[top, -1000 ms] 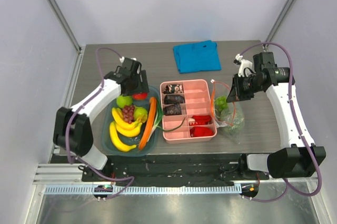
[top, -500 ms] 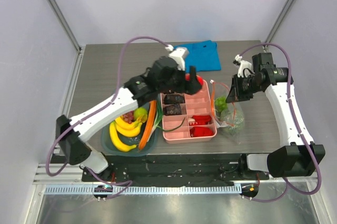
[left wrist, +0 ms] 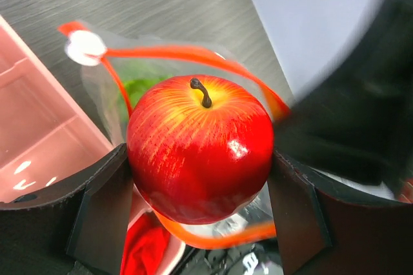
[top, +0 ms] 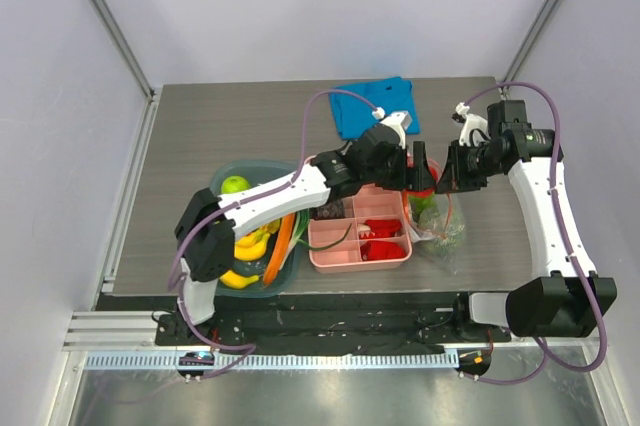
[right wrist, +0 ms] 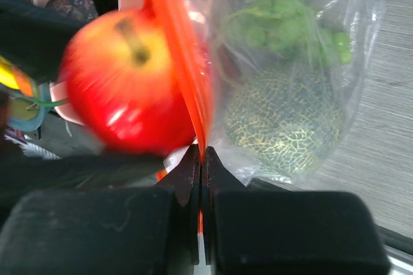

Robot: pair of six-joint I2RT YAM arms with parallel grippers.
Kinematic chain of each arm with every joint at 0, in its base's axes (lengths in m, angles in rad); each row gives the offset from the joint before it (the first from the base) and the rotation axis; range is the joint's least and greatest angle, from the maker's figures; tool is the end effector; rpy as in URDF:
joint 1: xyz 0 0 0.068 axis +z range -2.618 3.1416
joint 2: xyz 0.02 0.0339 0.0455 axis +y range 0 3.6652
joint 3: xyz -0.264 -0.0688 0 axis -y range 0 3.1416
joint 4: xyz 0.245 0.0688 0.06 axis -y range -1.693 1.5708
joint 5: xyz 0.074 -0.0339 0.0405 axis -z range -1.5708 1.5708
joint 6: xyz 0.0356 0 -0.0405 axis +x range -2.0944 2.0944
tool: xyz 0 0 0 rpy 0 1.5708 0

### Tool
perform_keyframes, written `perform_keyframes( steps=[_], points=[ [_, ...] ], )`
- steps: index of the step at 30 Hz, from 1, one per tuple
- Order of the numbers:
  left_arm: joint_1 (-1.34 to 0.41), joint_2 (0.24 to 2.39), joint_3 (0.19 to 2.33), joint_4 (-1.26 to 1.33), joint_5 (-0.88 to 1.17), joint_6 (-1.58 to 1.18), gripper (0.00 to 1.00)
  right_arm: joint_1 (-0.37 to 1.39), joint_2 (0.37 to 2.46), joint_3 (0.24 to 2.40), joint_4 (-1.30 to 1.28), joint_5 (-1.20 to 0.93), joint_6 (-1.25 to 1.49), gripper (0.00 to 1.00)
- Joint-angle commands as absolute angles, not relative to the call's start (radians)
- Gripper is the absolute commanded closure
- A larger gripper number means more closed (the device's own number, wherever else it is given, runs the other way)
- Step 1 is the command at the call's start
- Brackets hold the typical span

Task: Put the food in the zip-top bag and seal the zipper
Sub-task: Place the fake fruit in the zipper food storage bag, then pick up the fake fruit from the bin.

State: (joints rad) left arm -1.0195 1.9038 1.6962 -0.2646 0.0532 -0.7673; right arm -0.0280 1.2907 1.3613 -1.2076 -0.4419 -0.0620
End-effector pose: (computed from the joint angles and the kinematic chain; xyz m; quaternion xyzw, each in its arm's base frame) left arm 0.2372 -0.3894 0.3214 0.1210 0.8441 -0.4209 0.3094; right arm 0.2321 0.0087 0.3480 -0.0634 0.9519 0.2044 0.2194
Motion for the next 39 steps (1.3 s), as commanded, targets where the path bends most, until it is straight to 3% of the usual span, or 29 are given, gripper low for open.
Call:
perform_keyframes(
  steps=[1,4,5,8,11,19,27,32,39],
  points=[
    [-1.022,1.968,1.750,-0.172,0.035,-0.854,0.33,-0.020,1.253,1.376,-1.203,-0.489,-0.057,0.99],
    [-1.022,2.014,1.781,-0.205,-0.024,-0.854,0.27,-0.020,1.255,1.385,-1.212,-0.489,-0.061,0.99],
    [-1.020,2.025,1.801,-0.228,-0.040,-0.853,0.17,-0.020,1.255,1.387,-1.212,-0.483,-0.064,0.99],
    [-1.006,2.023,1.827,-0.268,-0.045,-0.839,0.05,-0.020,1.255,1.391,-1.213,-0.466,-0.066,0.99],
    [-0.991,1.947,1.813,-0.293,-0.034,-0.778,0.00,-0.020,1.258,1.385,-1.213,-0.450,-0.071,0.99],
    [-0.890,1.585,1.674,-0.550,0.006,-0.513,0.00,-0.020,1.261,1.382,-1.212,-0.425,-0.086,0.99],
    [-0.490,1.329,1.285,-0.744,-0.081,-0.431,0.00,-0.020,1.253,1.368,-1.210,-0.428,-0.098,0.99],
    [-0.401,1.301,1.201,-0.756,-0.238,-0.413,0.00,-0.020,1.252,1.368,-1.212,-0.425,-0.097,0.99],
    [-0.359,1.422,1.167,-0.778,-0.394,-0.478,0.00,-0.020,1.259,1.368,-1.209,-0.428,-0.092,0.99]
  ],
)
